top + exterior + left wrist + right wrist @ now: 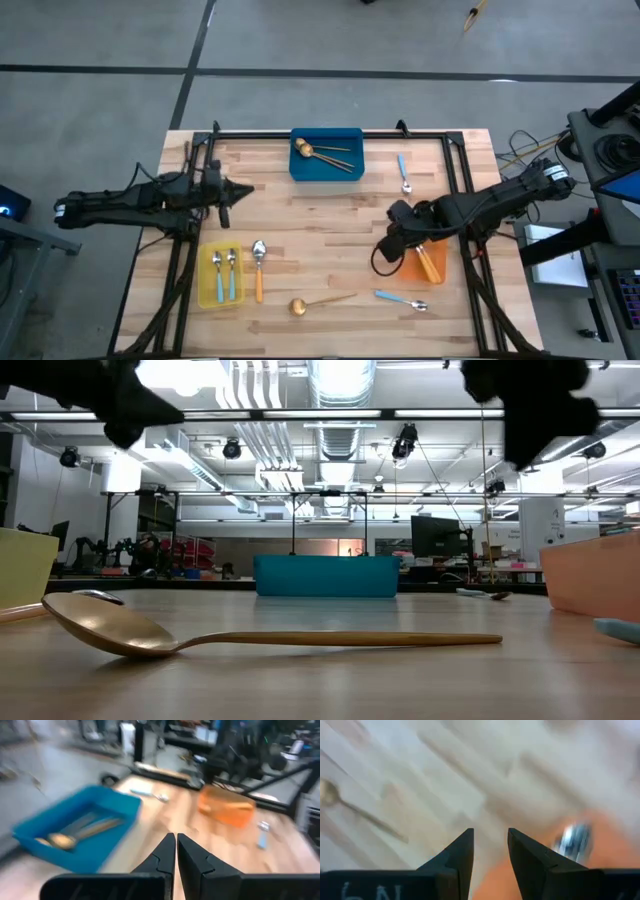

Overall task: Sort silverware by color (type)
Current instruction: Put the gold spoon into the blue bin

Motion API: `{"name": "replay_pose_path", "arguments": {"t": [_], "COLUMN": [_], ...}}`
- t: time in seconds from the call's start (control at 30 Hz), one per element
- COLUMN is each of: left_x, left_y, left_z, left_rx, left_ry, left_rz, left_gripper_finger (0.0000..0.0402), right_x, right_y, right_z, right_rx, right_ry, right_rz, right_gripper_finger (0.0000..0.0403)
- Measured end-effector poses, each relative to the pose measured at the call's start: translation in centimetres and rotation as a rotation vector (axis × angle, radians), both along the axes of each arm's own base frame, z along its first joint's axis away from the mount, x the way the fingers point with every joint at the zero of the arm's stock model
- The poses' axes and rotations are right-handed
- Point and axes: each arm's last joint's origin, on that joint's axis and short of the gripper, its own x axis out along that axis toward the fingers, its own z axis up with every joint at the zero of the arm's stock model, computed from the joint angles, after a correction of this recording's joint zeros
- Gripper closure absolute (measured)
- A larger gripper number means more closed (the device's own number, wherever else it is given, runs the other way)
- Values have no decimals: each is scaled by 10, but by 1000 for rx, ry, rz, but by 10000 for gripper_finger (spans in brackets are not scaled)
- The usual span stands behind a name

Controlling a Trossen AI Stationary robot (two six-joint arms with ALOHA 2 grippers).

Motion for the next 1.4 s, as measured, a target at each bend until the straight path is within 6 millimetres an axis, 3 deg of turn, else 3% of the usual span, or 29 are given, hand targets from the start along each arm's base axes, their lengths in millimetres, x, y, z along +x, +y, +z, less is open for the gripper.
{"name": "replay_pose_path", "arguments": {"t": [0.2,0.47,0.77,0.97,1.4], "left_x": [5,12,31,43,54], "left_y": [-2,-8,-29,-49,-98], "left_z": [-25,-39,-35,-36,-48], "left_rx": [-167,-314,-329,-329,-303], "left_ry": [39,34,-54,-75,-95], "left_rz": [-14,-20,-166,-266,-317], "left_gripper_finger": [402,402,402,402,402], "right_x": [15,40,86,117,166], "right_y": [-7,-3,13,28,88], "right_z": [25,30,1,-23,-68], "right_rx": [-149,-303,-324,-320,-275], "right_ry": [-150,-376,-457,-407,-340], "right_rz": [144,361,600,712,917], "right_gripper_finger": [309,326,330,324,258]}}
